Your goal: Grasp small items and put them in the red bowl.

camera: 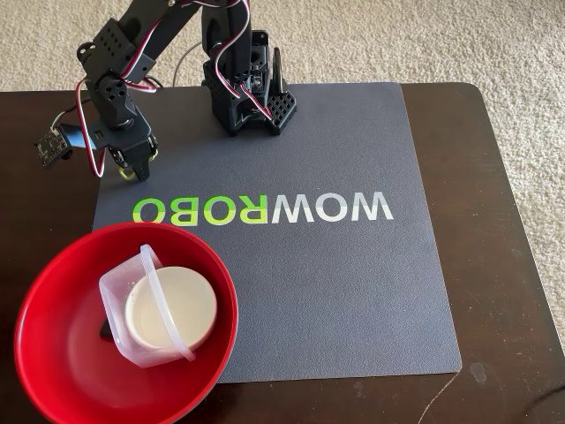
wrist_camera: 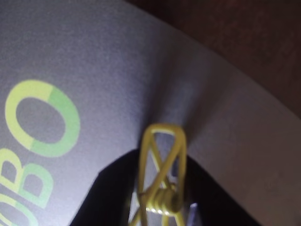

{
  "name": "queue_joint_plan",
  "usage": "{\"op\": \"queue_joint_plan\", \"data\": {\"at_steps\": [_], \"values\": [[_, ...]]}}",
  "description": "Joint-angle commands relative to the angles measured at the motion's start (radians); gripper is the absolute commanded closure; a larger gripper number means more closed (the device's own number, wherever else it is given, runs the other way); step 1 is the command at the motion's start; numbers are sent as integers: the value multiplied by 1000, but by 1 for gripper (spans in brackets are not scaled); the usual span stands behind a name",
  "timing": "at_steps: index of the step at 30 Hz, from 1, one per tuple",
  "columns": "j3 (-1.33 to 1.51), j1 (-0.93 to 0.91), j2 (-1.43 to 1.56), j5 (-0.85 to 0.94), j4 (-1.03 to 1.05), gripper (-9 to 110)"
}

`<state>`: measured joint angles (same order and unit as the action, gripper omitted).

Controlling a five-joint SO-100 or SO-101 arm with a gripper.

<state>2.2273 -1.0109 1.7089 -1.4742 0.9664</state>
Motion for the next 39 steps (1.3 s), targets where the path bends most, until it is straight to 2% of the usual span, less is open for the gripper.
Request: {"op": "queue_joint_plan", "data": {"at_steps": [1, 8, 12, 18, 23, 28, 33, 39], "values": [[0, -28, -3, -8, -20, 102], [-2, -5, 84, 21, -3, 102], [-58, 40, 167, 87, 89, 101], [-334, 222, 160, 342, 319, 101], [-577, 423, 132, 568, 397, 101], [-969, 563, -84, 785, 485, 101], [-1758, 588, -569, 937, 736, 102], [-2040, 512, -831, 930, 732, 102]]}}
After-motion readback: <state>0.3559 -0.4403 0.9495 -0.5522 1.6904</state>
